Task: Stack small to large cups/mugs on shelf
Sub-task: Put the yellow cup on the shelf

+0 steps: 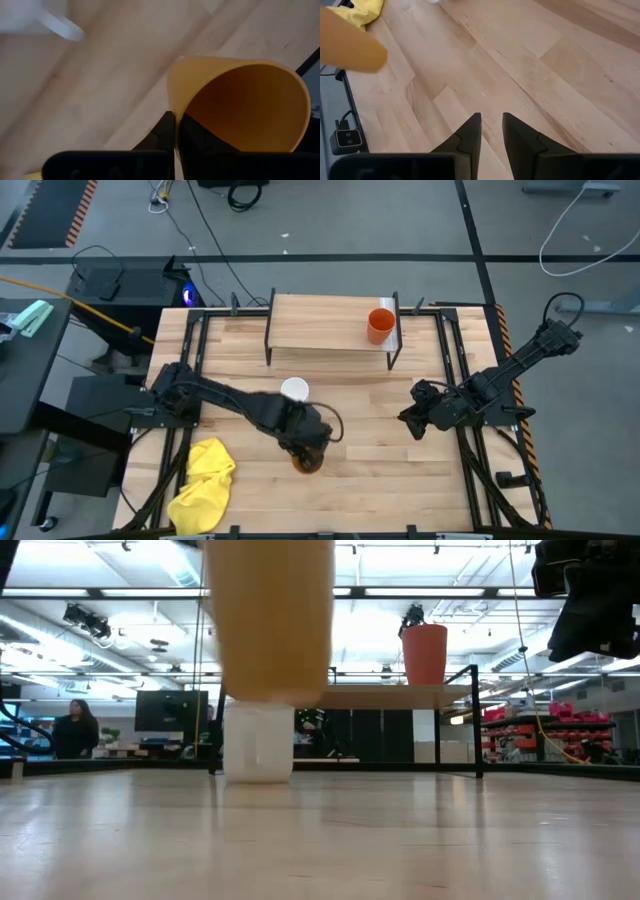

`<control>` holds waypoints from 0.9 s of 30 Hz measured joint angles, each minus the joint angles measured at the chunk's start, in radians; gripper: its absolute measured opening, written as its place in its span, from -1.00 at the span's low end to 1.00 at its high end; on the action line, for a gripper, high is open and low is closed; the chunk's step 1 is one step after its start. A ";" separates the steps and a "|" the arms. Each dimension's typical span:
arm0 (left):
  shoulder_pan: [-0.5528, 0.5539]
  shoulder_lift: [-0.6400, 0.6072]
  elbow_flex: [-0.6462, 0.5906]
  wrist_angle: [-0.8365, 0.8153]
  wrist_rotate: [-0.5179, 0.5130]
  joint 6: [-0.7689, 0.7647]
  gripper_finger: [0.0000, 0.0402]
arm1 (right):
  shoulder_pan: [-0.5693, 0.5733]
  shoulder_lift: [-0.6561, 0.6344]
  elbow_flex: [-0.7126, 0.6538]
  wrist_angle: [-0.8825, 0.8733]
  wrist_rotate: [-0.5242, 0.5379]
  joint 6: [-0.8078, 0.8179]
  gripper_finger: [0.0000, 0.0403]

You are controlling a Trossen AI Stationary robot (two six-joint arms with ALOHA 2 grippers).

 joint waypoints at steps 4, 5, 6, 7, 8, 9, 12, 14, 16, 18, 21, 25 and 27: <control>0.048 0.000 0.128 -0.146 -0.021 0.044 -0.95 | 0.000 0.000 0.000 0.000 0.000 0.000 -0.57; 0.062 0.000 0.157 -0.181 -0.028 0.059 -0.95 | 0.000 0.000 0.000 0.000 0.000 0.000 -0.57; 0.076 0.000 0.182 -0.216 -0.035 0.071 -0.95 | 0.000 0.000 0.000 0.000 0.000 0.000 -0.57; 0.092 0.000 0.206 -0.241 -0.044 0.083 -0.95 | 0.000 0.000 0.000 0.000 0.000 0.000 -0.57; 0.109 0.000 0.226 -0.243 -0.051 0.091 -0.95 | 0.000 0.000 0.000 0.000 0.000 -0.002 -0.57; 0.127 0.000 0.238 -0.234 -0.052 0.110 -0.95 | 0.000 0.000 0.000 0.000 0.000 -0.005 -0.57; 0.182 0.002 0.290 -0.236 -0.052 0.157 -0.95 | 0.000 0.000 0.000 0.000 0.000 -0.012 -0.57; 0.225 -0.002 0.310 -0.237 -0.052 0.190 -0.95 | 0.000 0.000 0.000 0.000 0.000 -0.016 -0.57; 0.274 -0.001 0.312 -0.238 -0.053 0.213 -0.95 | 0.000 0.000 0.000 0.001 0.000 -0.016 -0.57; 0.327 0.002 0.310 -0.238 -0.055 0.245 -0.95 | 0.000 0.000 0.000 0.001 0.000 -0.016 -0.57; 0.412 0.001 0.310 -0.238 -0.056 0.291 -0.95 | 0.000 0.000 0.000 0.001 0.000 -0.019 -0.57; 0.525 0.001 0.310 -0.238 -0.056 0.322 -0.95 | 0.000 0.000 0.000 0.009 0.000 -0.019 -0.57; 0.576 0.001 0.312 -0.239 -0.055 0.325 -0.95 | 0.000 0.000 0.000 0.018 0.000 -0.018 -0.57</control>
